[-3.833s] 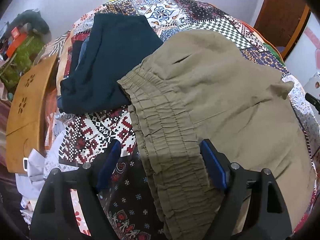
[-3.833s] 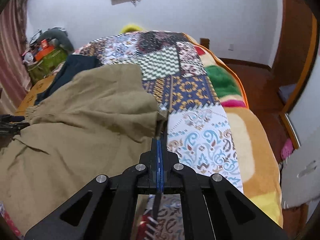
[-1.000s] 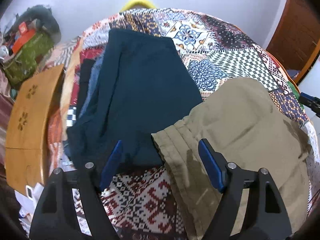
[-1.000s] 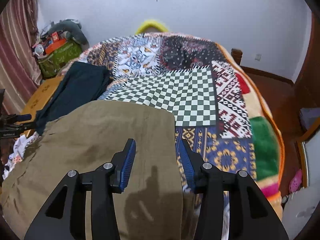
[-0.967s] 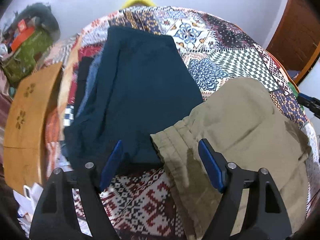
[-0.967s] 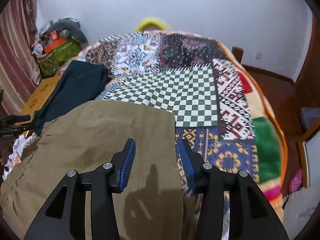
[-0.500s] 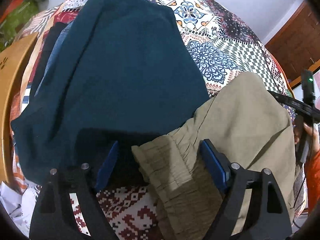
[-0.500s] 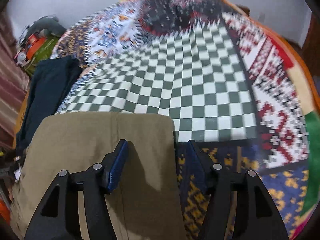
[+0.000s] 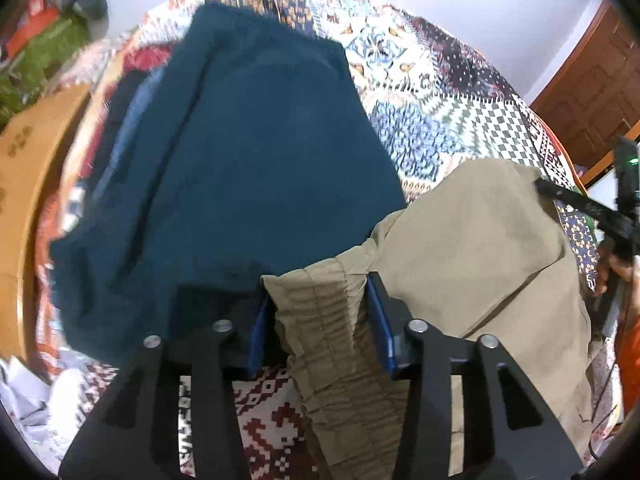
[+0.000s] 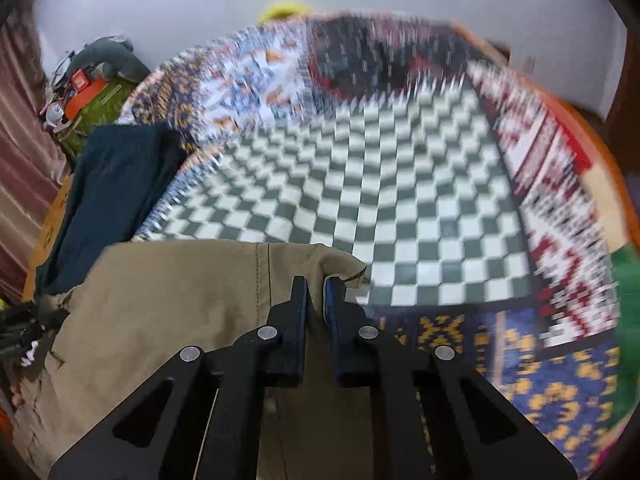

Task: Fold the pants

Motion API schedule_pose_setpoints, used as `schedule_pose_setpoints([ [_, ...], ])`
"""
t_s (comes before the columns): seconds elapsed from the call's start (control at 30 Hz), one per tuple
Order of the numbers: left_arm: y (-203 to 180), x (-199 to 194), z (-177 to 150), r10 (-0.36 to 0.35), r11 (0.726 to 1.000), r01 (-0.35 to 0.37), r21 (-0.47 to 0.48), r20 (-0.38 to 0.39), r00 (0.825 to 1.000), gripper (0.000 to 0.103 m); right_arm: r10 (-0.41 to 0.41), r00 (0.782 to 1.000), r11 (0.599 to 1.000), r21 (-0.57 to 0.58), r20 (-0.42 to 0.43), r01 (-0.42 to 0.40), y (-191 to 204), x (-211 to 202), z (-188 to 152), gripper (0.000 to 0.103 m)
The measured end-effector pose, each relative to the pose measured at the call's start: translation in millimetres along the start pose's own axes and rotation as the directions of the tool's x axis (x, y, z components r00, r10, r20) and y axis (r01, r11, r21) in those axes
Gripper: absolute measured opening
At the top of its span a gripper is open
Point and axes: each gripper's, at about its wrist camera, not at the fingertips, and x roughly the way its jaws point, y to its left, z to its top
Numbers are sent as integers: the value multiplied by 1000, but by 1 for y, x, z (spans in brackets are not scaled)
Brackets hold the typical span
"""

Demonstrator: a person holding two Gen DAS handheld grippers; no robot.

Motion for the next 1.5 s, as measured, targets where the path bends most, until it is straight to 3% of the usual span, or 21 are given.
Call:
schedule_pose_setpoints([
  [0.17, -14, -55, 16, 34, 998, -40, 44, 128, 991, 43, -19, 989, 1000, -3, 149, 19, 5, -61, 13, 8],
  [0.37, -38, -131, 24, 64, 993, -90, 76, 298, 953, 43, -11, 944, 1000, 11, 330, 8, 20, -146, 29, 8],
  [0.5, -52, -152, 19, 71, 988, -111, 104, 333, 940, 43, -13, 920, 1000, -19, 393, 22, 33, -185, 21, 8],
  [0.7, -55, -175, -12, 12, 990, -58, 132, 327, 945, 43, 6, 914, 998, -54, 407, 17, 33, -217, -20, 8],
  [1.1, -69, -208, -92, -26, 983, -31, 183, 301, 953, 45, 28, 921, 999, -39, 389, -14, 36, -262, -122, 8],
  [1.5, -72, -191, -177, 22, 962, -74, 261, 196, 980, 45, 3, 961, 999, 31, 277, -12, 41, -251, -221, 8],
])
